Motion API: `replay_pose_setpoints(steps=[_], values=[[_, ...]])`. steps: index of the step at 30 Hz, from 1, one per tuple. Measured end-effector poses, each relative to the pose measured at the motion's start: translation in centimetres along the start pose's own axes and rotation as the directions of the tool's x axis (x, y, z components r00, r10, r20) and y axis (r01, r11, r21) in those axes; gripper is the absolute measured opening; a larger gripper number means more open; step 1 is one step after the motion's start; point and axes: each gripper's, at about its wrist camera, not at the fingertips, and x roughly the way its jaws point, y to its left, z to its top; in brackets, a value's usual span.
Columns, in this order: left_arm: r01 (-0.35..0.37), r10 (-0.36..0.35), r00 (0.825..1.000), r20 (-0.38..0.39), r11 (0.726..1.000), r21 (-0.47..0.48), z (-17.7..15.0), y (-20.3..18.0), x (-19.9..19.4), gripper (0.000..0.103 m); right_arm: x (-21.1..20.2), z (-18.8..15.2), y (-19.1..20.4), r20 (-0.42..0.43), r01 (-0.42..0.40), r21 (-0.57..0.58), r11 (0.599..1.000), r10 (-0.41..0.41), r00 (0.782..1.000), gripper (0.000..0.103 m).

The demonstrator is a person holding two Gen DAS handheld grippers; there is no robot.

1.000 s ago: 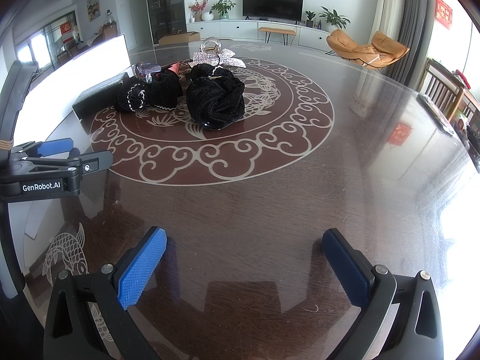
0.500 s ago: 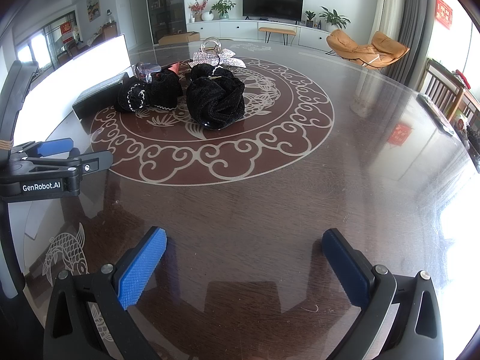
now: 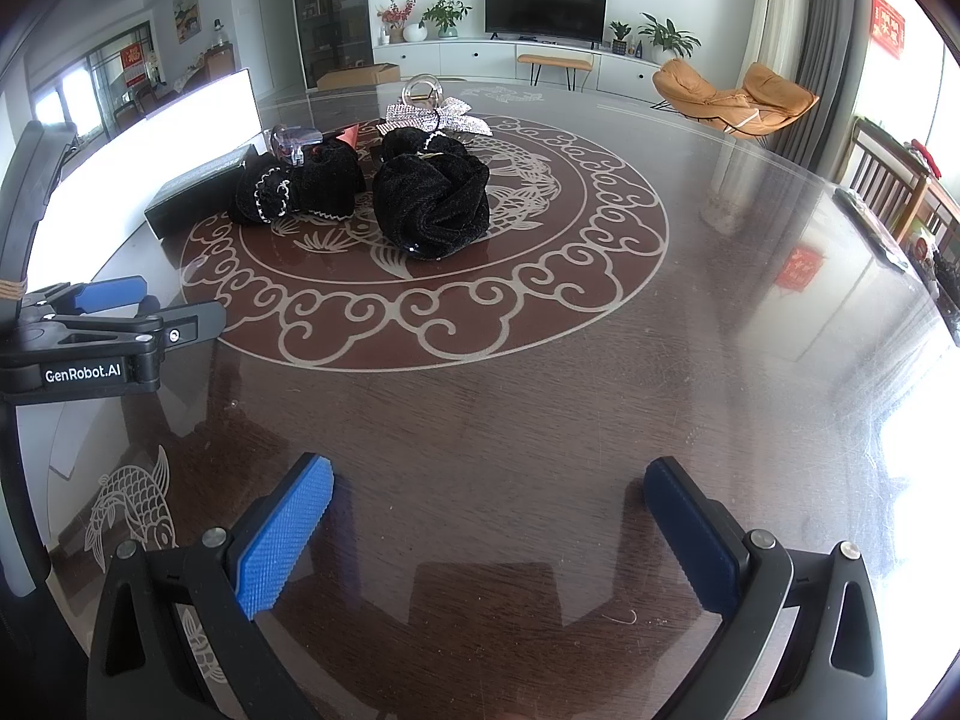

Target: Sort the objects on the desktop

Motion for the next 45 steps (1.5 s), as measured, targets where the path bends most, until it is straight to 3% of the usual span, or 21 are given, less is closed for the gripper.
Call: replay_pose_setpoints(steps=[22,24,26,28,33,34,35,36,37,39,42,45], values=[[0.000,0.000,1.000,0.000,1.000,0.000,0.0,0.0,0.0,0.103,0.1,0.3,-0.1,-0.018,-0.010,-0.005,1.000,0.010,1.000,0.103],[0.000,0.000,1.000,0.000,1.000,0.000,0.0,0.0,0.0,0.103,0.2,1.5,-0.6,-0.026,-0.040,-0.007,0.999,0.040,0.999,0.103],[0.000,0.000,1.000,0.000,1.000,0.000,0.0,0.0,0.0,0.103,-0.2,3.7,-1.4,0.055,-0.065,-0.008,0.998,0.065,0.996,0.103],[0.000,0.000,1.000,0.000,1.000,0.000,0.0,0.0,0.0,0.103,0.6,7.1,-1.6,0.081,-0.078,-0.045,0.996,0.082,0.993,0.103],[0.000,0.000,1.000,0.000,1.000,0.000,0.0,0.0,0.0,0.103,7.1,14.5,0.4,-0.038,-0.124,-0.183,0.975,0.119,0.992,0.103],[0.000,0.000,1.000,0.000,1.000,0.000,0.0,0.0,0.0,0.103,8.4,15.3,0.9,-0.065,-0.134,-0.204,0.970,0.123,0.990,0.101],[0.000,0.000,1.000,0.000,1.000,0.000,0.0,0.0,0.0,0.103,9.4,15.8,1.4,-0.083,-0.143,-0.221,0.965,0.127,0.988,0.093],[0.000,0.000,1.000,0.000,1.000,0.000,0.0,0.0,0.0,0.103,10.1,16.1,1.8,-0.098,-0.157,-0.234,0.959,0.137,0.986,0.083],[0.000,0.000,1.000,0.000,1.000,0.000,0.0,0.0,0.0,0.103,10.6,16.3,2.1,-0.113,-0.183,-0.233,0.955,0.160,0.981,0.065],[0.000,0.000,1.000,0.000,1.000,0.000,0.0,0.1,0.0,0.103,10.5,16.1,2.2,-0.110,-0.210,-0.217,0.953,0.190,0.976,0.045],[0.000,0.000,1.000,0.000,1.000,0.000,0.1,0.0,0.0,0.103,8.8,14.2,2.0,-0.107,-0.235,-0.189,0.953,0.218,0.970,0.041],[0.000,0.000,1.000,0.000,1.000,0.000,0.1,0.0,0.0,0.103,5.3,10.0,2.3,-0.076,-0.195,-0.255,0.947,0.182,0.980,0.041]])
